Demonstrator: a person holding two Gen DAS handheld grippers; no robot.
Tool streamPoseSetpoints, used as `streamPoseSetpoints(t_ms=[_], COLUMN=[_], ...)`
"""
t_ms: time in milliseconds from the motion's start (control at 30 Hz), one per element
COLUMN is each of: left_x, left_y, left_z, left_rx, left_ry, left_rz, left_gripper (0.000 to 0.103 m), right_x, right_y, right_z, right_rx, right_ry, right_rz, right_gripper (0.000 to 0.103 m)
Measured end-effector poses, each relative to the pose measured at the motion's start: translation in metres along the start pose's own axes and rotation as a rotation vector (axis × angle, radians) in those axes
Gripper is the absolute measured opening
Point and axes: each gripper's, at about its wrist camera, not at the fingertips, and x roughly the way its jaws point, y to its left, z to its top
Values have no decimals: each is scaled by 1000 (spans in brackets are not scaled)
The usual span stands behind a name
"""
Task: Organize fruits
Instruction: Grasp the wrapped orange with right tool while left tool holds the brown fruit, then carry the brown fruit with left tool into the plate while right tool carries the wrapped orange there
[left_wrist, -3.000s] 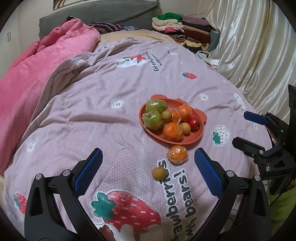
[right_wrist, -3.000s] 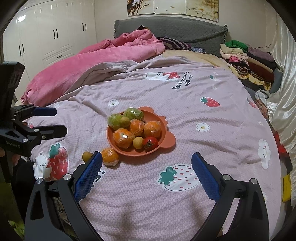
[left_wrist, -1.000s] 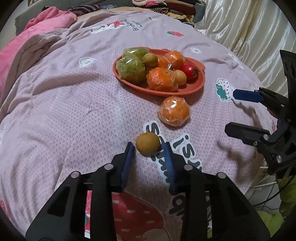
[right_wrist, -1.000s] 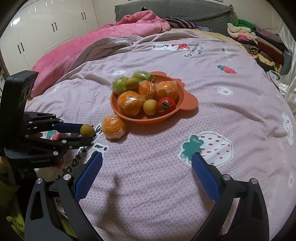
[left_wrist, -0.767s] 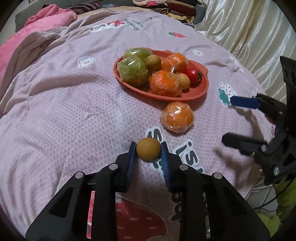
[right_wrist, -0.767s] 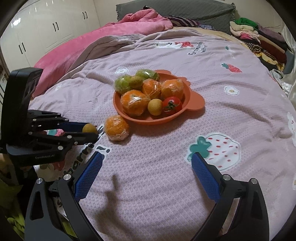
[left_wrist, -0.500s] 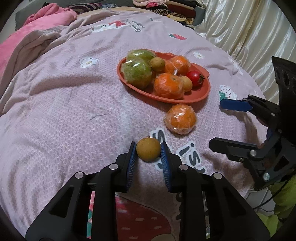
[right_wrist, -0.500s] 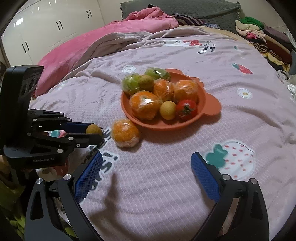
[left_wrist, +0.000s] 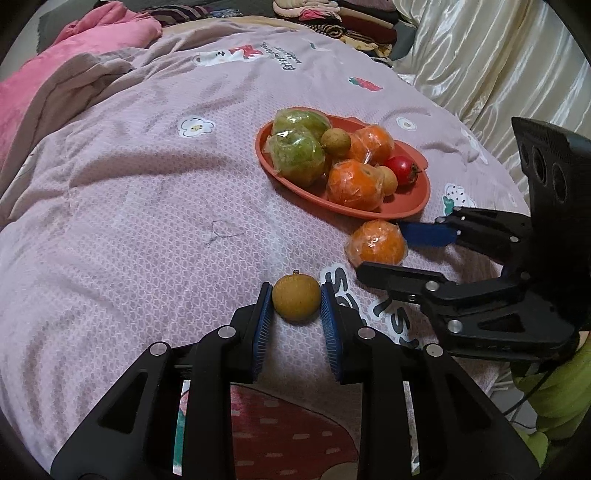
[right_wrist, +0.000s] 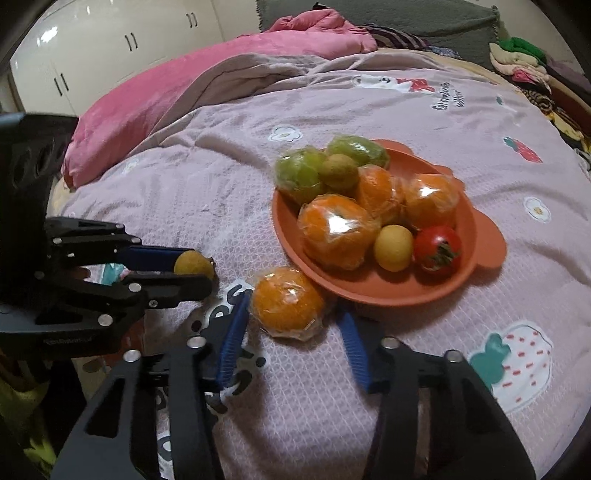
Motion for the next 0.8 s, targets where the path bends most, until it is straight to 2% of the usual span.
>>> streamPoseSetpoints(t_ms=[400, 800], left_x=[-11, -15], left_y=[1, -21], left_z=[9, 45], left_rx=[-14, 42], left_ry=[-25, -63], left_rz=[-29, -34], left_gripper=[19, 19], right_x=[-26, -67], right_y=[-1, -32], right_z=[-5, 5], right_rx=[-2, 28], right_ry=[-9, -90], right_rz=[36, -13], right_gripper=[39, 39])
